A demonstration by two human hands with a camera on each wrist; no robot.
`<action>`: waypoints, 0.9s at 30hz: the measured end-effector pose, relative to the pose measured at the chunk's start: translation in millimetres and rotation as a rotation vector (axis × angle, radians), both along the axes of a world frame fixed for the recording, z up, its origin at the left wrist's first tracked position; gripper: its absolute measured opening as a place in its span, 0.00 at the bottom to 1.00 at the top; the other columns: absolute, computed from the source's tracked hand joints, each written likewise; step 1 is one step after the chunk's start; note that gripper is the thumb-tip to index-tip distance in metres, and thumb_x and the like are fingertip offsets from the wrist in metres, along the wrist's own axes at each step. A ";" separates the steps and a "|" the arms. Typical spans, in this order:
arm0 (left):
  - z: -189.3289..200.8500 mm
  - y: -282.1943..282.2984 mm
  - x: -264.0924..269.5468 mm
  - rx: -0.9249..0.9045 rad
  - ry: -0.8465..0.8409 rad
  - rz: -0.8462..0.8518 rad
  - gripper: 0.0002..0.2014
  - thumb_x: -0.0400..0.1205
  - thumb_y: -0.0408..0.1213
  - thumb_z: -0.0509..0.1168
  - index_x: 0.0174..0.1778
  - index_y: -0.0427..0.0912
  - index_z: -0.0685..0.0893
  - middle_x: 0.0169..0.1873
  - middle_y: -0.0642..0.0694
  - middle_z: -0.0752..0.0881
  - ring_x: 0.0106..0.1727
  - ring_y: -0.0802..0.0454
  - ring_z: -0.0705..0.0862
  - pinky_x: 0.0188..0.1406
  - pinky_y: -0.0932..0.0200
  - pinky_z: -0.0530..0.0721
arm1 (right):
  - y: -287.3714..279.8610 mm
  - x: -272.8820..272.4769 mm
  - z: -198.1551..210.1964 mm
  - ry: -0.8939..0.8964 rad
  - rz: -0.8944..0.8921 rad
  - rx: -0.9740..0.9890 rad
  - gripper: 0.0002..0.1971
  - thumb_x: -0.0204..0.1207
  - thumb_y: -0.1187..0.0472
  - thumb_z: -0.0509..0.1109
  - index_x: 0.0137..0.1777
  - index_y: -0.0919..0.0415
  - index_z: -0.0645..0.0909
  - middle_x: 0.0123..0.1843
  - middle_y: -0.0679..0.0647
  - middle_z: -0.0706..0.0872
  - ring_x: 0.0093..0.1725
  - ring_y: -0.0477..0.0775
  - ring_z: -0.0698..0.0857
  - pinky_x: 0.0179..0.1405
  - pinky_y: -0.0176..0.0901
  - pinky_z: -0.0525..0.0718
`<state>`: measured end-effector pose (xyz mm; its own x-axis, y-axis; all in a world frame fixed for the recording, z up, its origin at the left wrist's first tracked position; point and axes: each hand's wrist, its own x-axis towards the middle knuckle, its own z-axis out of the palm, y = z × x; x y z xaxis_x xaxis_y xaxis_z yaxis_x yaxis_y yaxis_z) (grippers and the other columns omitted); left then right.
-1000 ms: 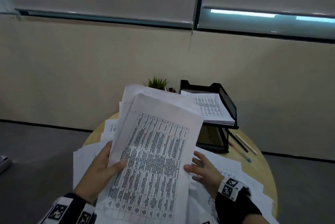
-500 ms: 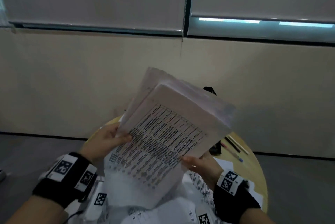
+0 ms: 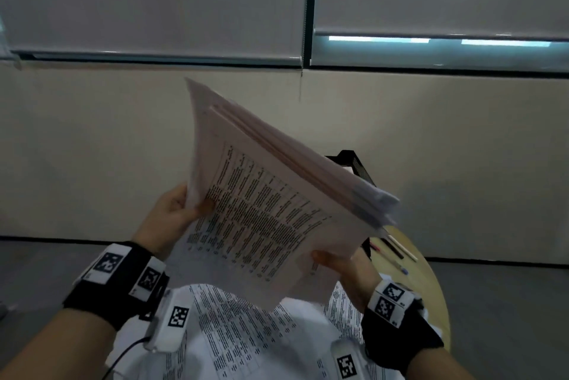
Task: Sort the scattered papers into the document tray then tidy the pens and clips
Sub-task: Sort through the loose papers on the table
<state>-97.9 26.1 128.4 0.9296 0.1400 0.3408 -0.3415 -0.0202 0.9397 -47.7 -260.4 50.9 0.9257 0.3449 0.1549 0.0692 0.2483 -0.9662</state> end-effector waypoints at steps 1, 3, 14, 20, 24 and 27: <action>-4.4 -1.9 3.8 -0.033 -0.002 0.032 0.34 0.57 0.48 0.83 0.55 0.36 0.82 0.46 0.42 0.91 0.47 0.42 0.89 0.42 0.49 0.88 | -0.9 2.8 3.3 0.022 -0.026 -0.001 0.20 0.56 0.64 0.82 0.50 0.61 0.88 0.53 0.61 0.90 0.55 0.66 0.87 0.56 0.62 0.86; -13.7 -9.5 9.9 -0.116 0.011 0.104 0.21 0.74 0.30 0.72 0.63 0.35 0.79 0.51 0.43 0.89 0.53 0.40 0.86 0.53 0.44 0.84 | -2.0 8.4 11.5 0.066 -0.062 0.004 0.15 0.59 0.66 0.82 0.48 0.62 0.90 0.52 0.63 0.90 0.56 0.70 0.87 0.57 0.67 0.84; -52.1 -61.4 31.8 -0.127 0.048 0.292 0.10 0.83 0.34 0.64 0.60 0.42 0.80 0.48 0.50 0.88 0.52 0.49 0.86 0.49 0.55 0.83 | 3.0 16.3 18.8 0.077 -0.229 -0.022 0.12 0.66 0.57 0.79 0.50 0.55 0.88 0.53 0.54 0.91 0.55 0.54 0.89 0.64 0.56 0.82; -55.9 -71.8 27.1 -0.118 -0.008 0.348 0.11 0.84 0.36 0.62 0.61 0.45 0.79 0.52 0.52 0.87 0.51 0.62 0.86 0.53 0.62 0.84 | 4.6 23.5 14.7 0.064 -0.291 0.041 0.14 0.68 0.57 0.78 0.53 0.56 0.87 0.50 0.51 0.92 0.55 0.51 0.89 0.58 0.50 0.84; -66.0 -67.9 22.6 -0.067 0.004 0.329 0.16 0.82 0.38 0.65 0.66 0.45 0.77 0.51 0.58 0.85 0.51 0.67 0.84 0.46 0.68 0.81 | 1.0 22.7 4.8 0.018 -0.337 -0.040 0.05 0.70 0.62 0.77 0.45 0.55 0.87 0.36 0.41 0.91 0.37 0.35 0.88 0.32 0.24 0.81; -69.6 -67.5 25.0 -0.079 0.034 0.332 0.14 0.81 0.37 0.65 0.63 0.45 0.78 0.50 0.59 0.85 0.49 0.69 0.83 0.47 0.69 0.81 | 4.7 23.9 0.1 0.017 -0.370 -0.029 0.03 0.70 0.61 0.77 0.41 0.54 0.87 0.38 0.46 0.90 0.37 0.38 0.86 0.31 0.24 0.80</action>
<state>-72.9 -41.4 58.9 0.8395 0.4618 0.2864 -0.2969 -0.0516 0.9535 -23.8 -255.7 51.1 0.9911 -0.0095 0.1331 0.1326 0.1825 -0.9742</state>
